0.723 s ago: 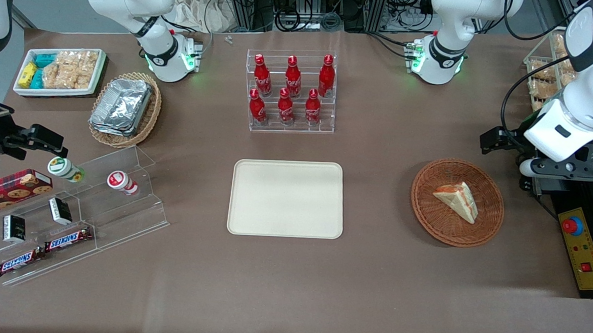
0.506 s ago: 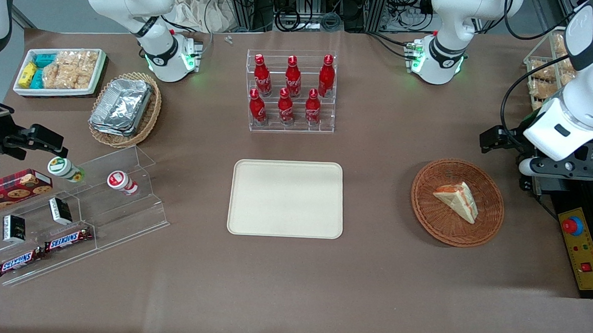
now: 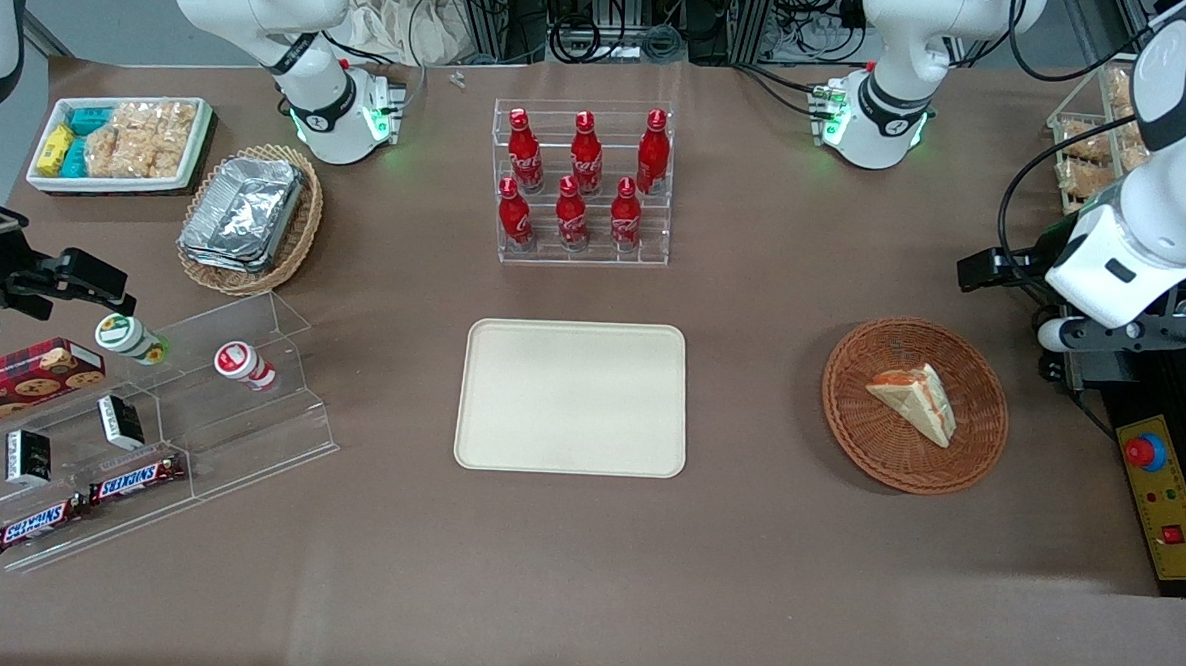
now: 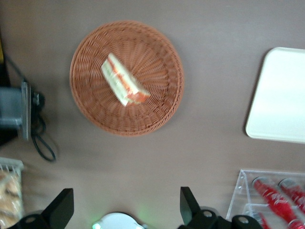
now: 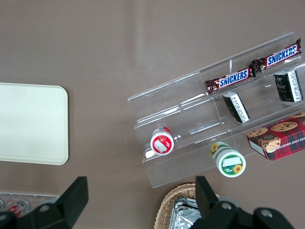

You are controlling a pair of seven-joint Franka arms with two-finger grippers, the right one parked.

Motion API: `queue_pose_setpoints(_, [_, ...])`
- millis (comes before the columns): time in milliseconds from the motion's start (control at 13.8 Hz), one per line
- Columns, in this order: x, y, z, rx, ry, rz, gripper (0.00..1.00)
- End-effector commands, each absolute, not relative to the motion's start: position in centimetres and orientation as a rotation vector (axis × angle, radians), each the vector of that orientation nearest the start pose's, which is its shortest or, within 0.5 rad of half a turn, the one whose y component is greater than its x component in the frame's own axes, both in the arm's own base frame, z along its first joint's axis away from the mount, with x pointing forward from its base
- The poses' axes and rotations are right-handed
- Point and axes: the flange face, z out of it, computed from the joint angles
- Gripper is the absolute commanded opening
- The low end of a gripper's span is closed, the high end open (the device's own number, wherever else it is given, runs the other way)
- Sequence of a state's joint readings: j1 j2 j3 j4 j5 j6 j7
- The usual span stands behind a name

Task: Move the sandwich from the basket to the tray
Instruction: 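Lower the open left gripper toward the sandwich in the wicker basket, then close the left gripper on the wrapped sandwich and lift it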

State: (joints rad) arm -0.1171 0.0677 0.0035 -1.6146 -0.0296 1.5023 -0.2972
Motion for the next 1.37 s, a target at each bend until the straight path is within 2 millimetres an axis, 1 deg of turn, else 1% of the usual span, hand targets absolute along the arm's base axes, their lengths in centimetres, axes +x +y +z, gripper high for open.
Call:
queue_pose_setpoints(0, [55.8,-5.8,52.0,-3.038,-0.558,0.380,1.00])
queue_pose_setpoints(72, [55.7,-5.6,50.3,-3.033,-0.580,0.380,1.00])
queue_pose_setpoints(145, [55.6,-5.1,48.4,-3.016,-0.656,0.370,1.00])
queue_pose_setpoints(217, [55.8,-4.5,46.8,-2.981,-0.786,0.340,1.00])
queue_pose_setpoints(289, [55.8,-4.4,45.1,-2.944,-0.898,0.306,1.00])
queue_pose_setpoints(361, [55.7,-4.4,43.1,-2.930,-0.974,0.261,1.00])
queue_pose_setpoints(506, [54.8,-4.2,38.9,-2.906,-1.109,0.178,1.00])
queue_pose_setpoints(651, [53.9,-3.9,35.6,-2.880,-1.203,0.128,1.00])
queue_pose_setpoints(723, [53.7,-2.8,34.2,-2.874,-1.239,0.096,1.00])
queue_pose_setpoints(795, [53.5,-2.1,32.3,-2.862,-1.262,0.091,1.00])
queue_pose_setpoints(1012, [54.4,-2.0,28.4,-2.861,-1.268,0.057,1.00])
queue_pose_setpoints(1157, [54.9,-1.9,26.8,-2.867,-1.273,0.024,1.00])
queue_pose_setpoints(1301, [55.1,-2.0,26.2,-2.857,-1.305,0.004,1.00])
